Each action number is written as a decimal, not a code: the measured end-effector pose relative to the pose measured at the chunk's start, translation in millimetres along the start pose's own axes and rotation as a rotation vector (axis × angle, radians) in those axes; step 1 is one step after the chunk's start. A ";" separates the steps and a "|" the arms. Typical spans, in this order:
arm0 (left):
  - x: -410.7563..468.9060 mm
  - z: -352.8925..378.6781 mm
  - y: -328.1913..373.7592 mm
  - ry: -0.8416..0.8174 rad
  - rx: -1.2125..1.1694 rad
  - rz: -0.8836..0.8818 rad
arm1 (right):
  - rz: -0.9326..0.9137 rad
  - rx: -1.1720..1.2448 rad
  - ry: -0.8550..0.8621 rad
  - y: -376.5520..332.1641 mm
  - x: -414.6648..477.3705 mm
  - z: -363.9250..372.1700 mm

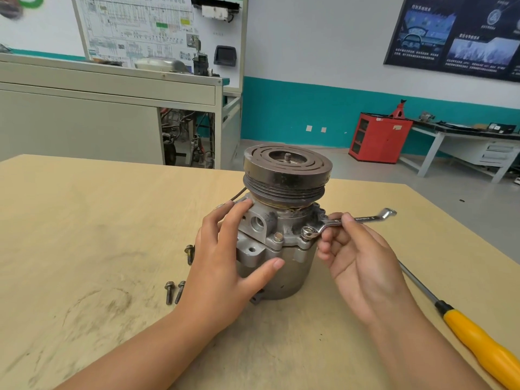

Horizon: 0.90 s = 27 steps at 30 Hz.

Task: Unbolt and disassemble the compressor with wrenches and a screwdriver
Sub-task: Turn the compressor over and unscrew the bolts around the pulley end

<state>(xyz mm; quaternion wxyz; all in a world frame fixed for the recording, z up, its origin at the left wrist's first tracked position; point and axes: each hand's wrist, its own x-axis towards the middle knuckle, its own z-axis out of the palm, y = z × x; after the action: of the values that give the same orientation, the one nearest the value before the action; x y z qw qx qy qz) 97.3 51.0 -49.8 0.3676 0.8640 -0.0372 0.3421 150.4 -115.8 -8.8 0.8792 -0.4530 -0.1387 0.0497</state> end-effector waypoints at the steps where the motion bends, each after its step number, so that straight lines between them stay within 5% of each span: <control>1: 0.0 -0.1 -0.3 0.002 0.000 0.001 | -0.048 0.009 0.001 0.1 -1.5 1.1; 8: 0.1 0.4 -1.2 0.004 0.005 0.002 | -0.649 -0.501 -0.006 12.1 -18.1 0.6; 17: 0.0 0.6 -0.5 0.009 -0.002 0.004 | -1.122 -1.099 -0.060 21.1 -23.3 -6.3; 20: 0.5 0.5 -0.2 0.006 -0.005 0.001 | -1.010 -1.043 -0.036 24.2 -26.8 -2.5; 27: 0.2 0.3 -0.1 0.005 -0.002 0.004 | -0.289 -0.288 0.056 9.0 -20.1 4.5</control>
<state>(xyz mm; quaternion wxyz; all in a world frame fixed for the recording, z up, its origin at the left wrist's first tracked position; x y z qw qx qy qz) 97.7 50.9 -49.8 0.3680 0.8627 -0.0387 0.3448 130.2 -111.3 -17.6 0.8067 -0.5509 -0.1835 -0.1097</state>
